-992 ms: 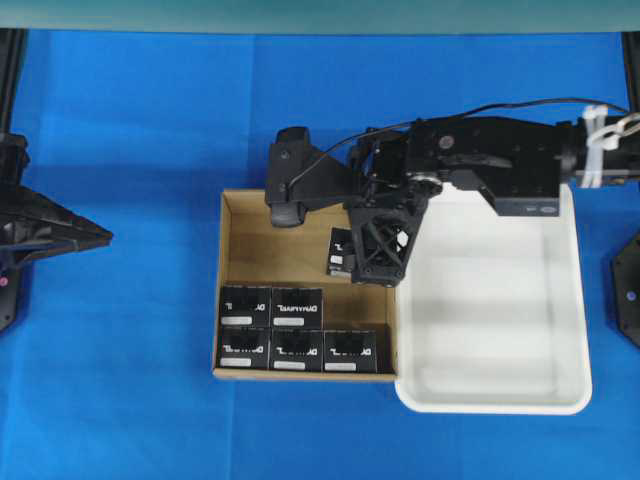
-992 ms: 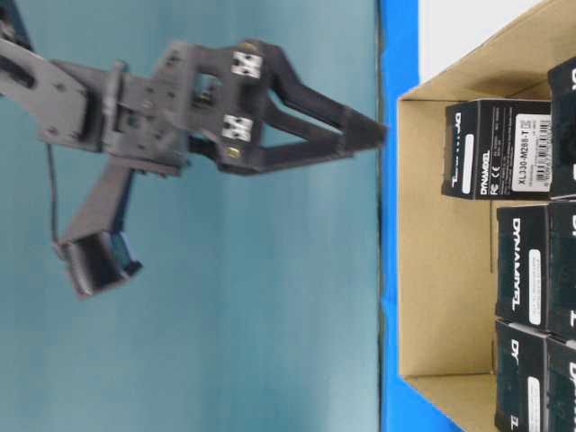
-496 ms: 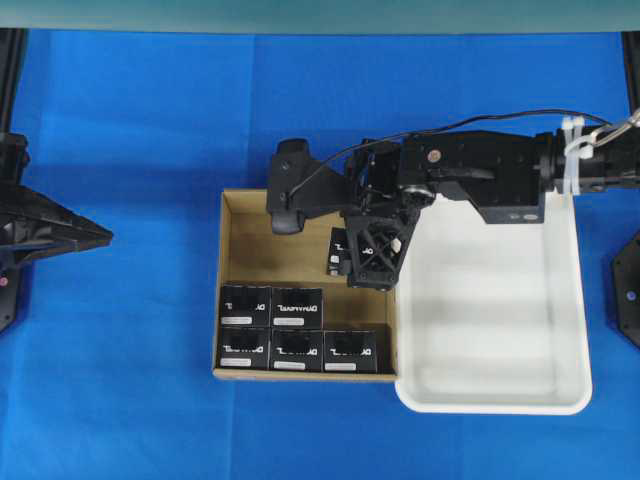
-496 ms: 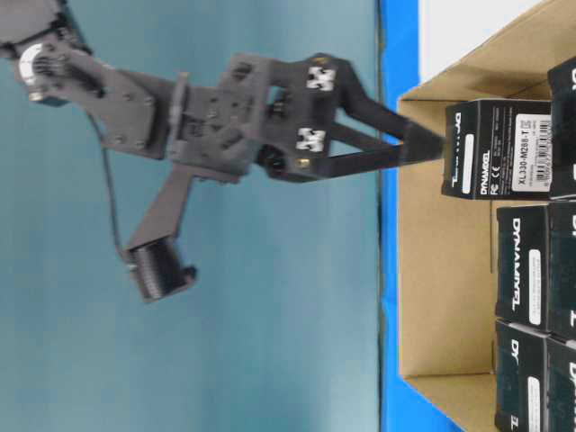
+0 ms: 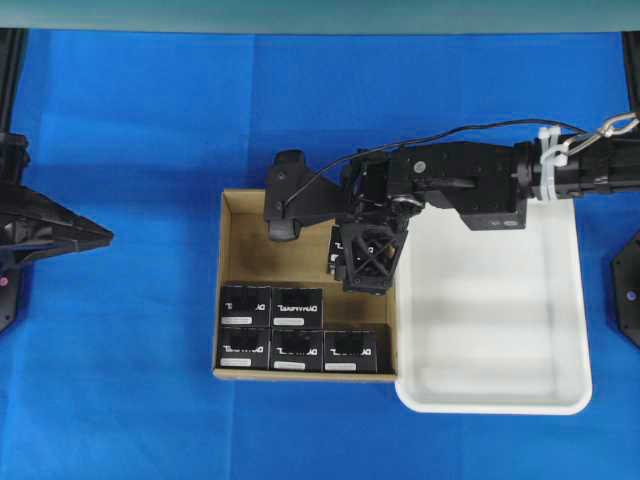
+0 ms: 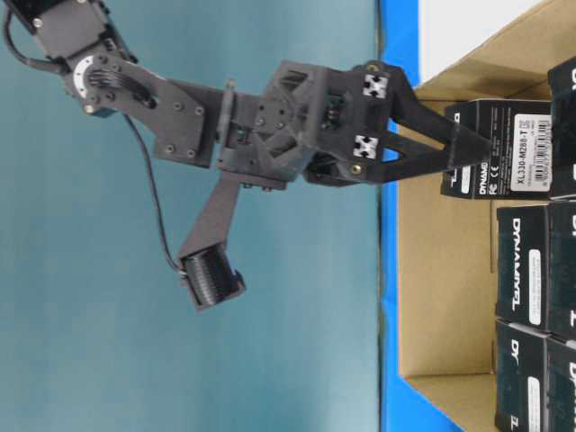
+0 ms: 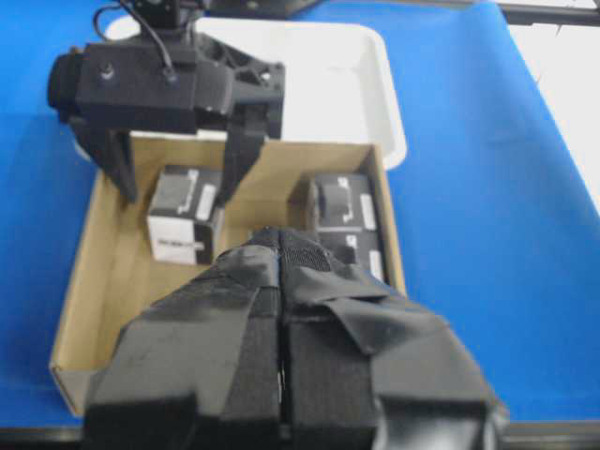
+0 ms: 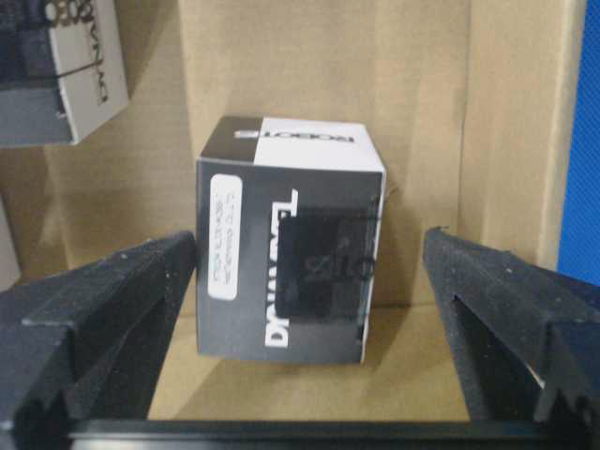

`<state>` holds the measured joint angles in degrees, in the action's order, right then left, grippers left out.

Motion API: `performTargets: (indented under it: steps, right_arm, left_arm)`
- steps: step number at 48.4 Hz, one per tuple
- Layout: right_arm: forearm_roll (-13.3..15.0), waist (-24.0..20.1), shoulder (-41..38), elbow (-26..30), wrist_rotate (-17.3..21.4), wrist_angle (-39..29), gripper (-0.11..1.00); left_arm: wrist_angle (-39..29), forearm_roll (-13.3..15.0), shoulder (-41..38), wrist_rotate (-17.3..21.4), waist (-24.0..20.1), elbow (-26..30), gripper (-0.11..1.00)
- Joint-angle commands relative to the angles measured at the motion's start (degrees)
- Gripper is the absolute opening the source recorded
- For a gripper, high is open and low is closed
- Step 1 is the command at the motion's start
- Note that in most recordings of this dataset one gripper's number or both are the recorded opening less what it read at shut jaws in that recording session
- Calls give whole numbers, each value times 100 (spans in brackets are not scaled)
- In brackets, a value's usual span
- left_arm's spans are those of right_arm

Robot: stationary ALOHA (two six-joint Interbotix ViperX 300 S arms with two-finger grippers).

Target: Pick the box from inside the cardboard box.

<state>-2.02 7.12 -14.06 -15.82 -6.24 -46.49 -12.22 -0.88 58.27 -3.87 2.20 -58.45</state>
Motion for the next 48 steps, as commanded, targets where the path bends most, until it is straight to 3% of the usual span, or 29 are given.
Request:
performTargets:
  steps: [1,41,48]
  right_arm:
    - [-26,-18,-62,-18,0,88,99]
    - [-132,-79,-176,-202,0,396,99]
    - [-132,-141,-176,-202,0,396,95]
  left_arm:
    - [26,-18,-44,-9,0,158,-7]
    - [26,-18,-62,-9,0,149,-7]
    - [26,-18,-53,-9,0,158,-7]
